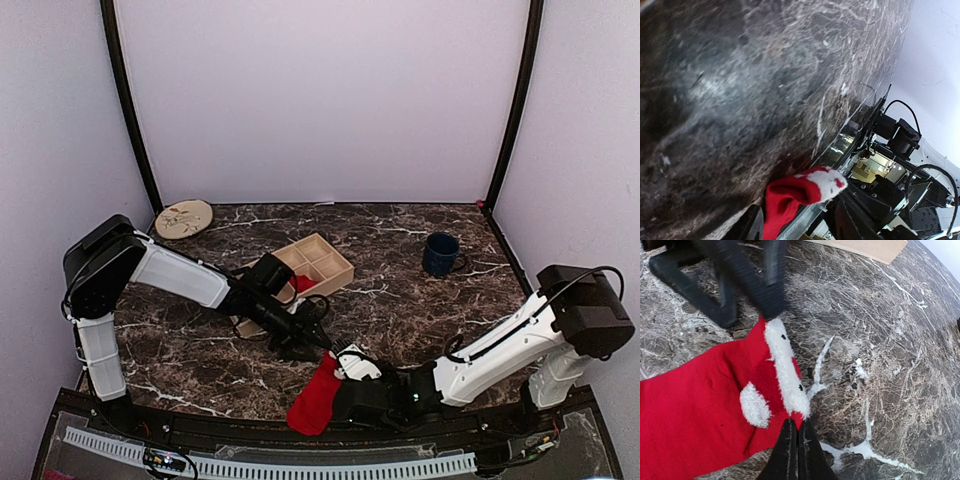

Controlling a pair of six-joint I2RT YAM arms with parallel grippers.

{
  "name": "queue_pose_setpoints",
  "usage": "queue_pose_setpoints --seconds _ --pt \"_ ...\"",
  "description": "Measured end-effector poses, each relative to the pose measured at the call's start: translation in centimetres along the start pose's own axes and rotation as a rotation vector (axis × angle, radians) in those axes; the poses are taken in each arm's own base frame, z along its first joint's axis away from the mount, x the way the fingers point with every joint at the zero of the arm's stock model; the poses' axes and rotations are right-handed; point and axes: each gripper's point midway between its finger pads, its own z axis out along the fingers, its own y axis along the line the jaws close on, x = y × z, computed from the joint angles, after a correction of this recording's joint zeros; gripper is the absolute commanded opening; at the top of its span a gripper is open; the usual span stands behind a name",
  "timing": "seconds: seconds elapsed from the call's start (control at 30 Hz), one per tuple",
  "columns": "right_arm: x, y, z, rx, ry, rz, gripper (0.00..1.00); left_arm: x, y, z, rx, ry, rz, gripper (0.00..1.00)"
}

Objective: Roll the socks
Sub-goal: Roll the sock at the center of the board.

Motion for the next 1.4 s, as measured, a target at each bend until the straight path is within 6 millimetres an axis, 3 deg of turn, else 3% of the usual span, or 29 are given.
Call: queue_pose_setpoints --seconds 0.13,0.17,0.2,0.5,0.67,1.0,1.13,1.4 --pt "-0.1 0.4 -0.2 -0.003 -0.008 -0.015 0.00 -0.8 -1.8 -0.2 0.031 -0.014 0.010 0.55" --pt "-0.2 0.6 -0.2 -0.004 -0.012 -0.016 0.00 -1.0 -2.2 -0.2 0.038 -0.014 0.013 0.71" --pt "-0.3 0.6 -0.2 -0.003 -0.014 -0.019 0.00 -1.1 -2.6 -0.2 0.044 -0.014 0.017 0.77" --pt "-0.7 1.1 -0.2 0.004 -0.029 -0.042 0.00 -0.6 -2.3 0.3 0.049 0.040 0.004 0.74" --pt "-0.7 1.2 0.0 0.013 -0.032 -0.055 0.00 0.1 -1.6 0.3 0.037 0.065 -0.003 0.62" --pt "-0.9 1.2 0.0 0.020 -0.036 -0.058 0.00 0.9 -1.0 0.4 0.025 0.101 -0.001 0.15" --pt "-1.0 1.3 0.0 0.021 -0.038 -0.051 0.00 1.2 -0.5 0.5 0.025 0.116 -0.012 0.00" --pt "-0.8 1.2 0.1 0.027 -0.031 -0.037 0.00 1.5 -0.1 0.6 0.028 0.126 -0.007 0.00"
